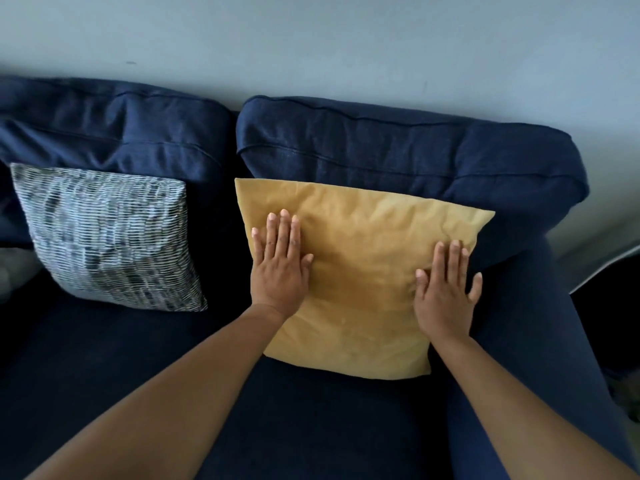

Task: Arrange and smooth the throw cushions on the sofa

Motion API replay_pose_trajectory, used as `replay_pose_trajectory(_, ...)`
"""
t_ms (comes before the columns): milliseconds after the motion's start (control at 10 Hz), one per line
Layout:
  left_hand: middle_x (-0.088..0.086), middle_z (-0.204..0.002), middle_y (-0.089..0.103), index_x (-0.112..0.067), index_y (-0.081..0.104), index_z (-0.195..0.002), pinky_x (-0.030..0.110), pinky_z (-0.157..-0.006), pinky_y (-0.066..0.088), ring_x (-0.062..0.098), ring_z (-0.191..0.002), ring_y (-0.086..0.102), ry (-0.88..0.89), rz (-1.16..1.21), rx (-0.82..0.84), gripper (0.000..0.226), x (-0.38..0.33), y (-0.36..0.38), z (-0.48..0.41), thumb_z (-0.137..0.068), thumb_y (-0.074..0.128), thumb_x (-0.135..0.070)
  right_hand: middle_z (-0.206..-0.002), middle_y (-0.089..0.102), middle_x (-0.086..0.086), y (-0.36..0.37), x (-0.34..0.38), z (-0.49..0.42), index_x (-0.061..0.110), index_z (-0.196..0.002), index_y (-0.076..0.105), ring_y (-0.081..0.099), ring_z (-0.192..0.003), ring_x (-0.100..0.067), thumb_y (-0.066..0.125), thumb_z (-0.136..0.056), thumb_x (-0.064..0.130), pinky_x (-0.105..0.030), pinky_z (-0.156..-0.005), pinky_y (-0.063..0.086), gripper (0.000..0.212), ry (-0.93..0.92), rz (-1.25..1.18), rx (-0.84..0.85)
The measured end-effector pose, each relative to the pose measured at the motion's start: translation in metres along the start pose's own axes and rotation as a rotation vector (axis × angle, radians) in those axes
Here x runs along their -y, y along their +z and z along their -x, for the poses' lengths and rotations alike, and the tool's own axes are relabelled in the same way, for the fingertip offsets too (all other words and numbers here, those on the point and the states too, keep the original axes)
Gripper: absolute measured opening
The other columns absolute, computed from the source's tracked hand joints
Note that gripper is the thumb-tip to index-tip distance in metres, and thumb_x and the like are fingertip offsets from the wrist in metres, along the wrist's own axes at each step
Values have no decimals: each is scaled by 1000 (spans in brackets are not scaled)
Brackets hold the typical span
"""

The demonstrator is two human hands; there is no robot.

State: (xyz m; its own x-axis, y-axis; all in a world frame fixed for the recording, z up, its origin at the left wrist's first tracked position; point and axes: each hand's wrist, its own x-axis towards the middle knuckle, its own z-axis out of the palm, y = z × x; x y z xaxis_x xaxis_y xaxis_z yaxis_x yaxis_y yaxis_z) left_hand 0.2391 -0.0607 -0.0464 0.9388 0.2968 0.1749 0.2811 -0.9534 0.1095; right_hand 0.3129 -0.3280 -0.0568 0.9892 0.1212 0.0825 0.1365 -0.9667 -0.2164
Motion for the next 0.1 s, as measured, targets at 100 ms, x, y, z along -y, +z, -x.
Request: replay_pose_trajectory(100, 15, -170, 0, -13, 9, -164, 49, -126, -5, 32, -157, -7, 2, 126, -97, 68, -1, -14, 29, -105, 29, -41, -169, 8, -11, -42, 23, 15, 15, -159, 19, 4, -155, -23, 29, -106, 40, -53, -120, 7, 59, 44, -229, -95)
